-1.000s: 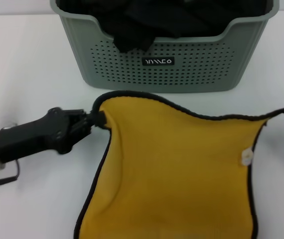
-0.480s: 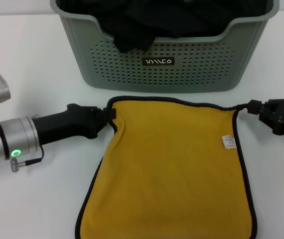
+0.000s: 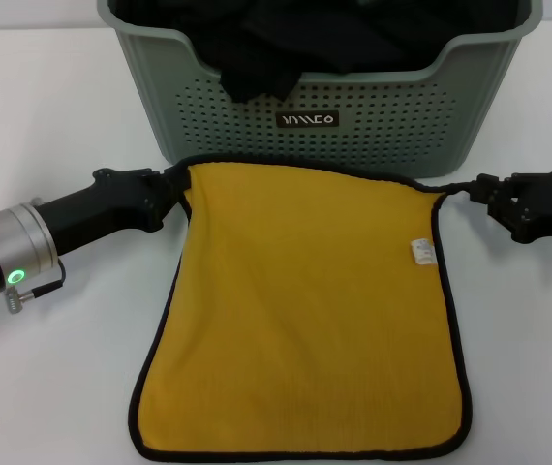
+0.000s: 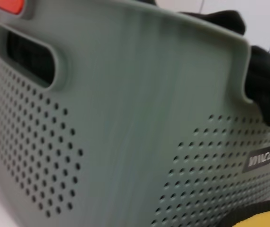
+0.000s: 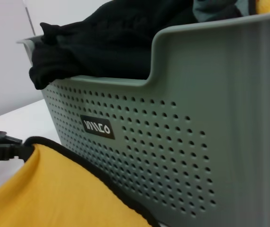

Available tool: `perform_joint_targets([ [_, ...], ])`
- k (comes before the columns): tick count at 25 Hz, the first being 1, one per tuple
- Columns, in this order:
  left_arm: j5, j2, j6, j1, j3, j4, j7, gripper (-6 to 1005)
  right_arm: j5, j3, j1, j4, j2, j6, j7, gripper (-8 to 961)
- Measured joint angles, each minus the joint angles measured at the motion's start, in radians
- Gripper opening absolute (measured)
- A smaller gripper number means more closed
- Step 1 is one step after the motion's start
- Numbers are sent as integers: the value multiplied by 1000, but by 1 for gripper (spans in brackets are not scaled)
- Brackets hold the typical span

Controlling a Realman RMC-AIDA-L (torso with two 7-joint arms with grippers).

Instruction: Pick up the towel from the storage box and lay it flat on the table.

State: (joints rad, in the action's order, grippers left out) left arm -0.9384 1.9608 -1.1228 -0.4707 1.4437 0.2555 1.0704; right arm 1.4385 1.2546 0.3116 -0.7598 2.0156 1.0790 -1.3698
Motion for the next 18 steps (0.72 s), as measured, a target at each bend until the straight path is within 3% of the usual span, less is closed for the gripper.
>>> perform_joint_targets([
  [5, -50, 4, 62, -1, 1, -1, 24, 45, -21, 4, -6, -3, 0, 47, -3, 54],
  [9, -58, 6, 74, 9, -6, 0, 52, 176, -45, -18, -34, -19, -1, 161, 2, 194],
  [13, -48, 11, 57, 73, -54, 51, 53, 322, -58, -89, -71, -39, -3, 325, 27, 359],
  [15, -45, 33, 43, 120, -115, 92, 34, 401, -78, -133, -81, -27, -3, 431, 77, 454],
  [16, -45, 54, 27, 154, -162, 124, 10, 441, -91, -149, -84, -14, -3, 481, 106, 501],
  [17, -45, 54, 27, 154, -162, 124, 10, 482, -104, -163, -87, -1, -3, 541, 142, 540],
  [18, -52, 91, -31, 210, -206, 176, -61, 524, -112, -172, -88, 11, -3, 596, 173, 579],
])
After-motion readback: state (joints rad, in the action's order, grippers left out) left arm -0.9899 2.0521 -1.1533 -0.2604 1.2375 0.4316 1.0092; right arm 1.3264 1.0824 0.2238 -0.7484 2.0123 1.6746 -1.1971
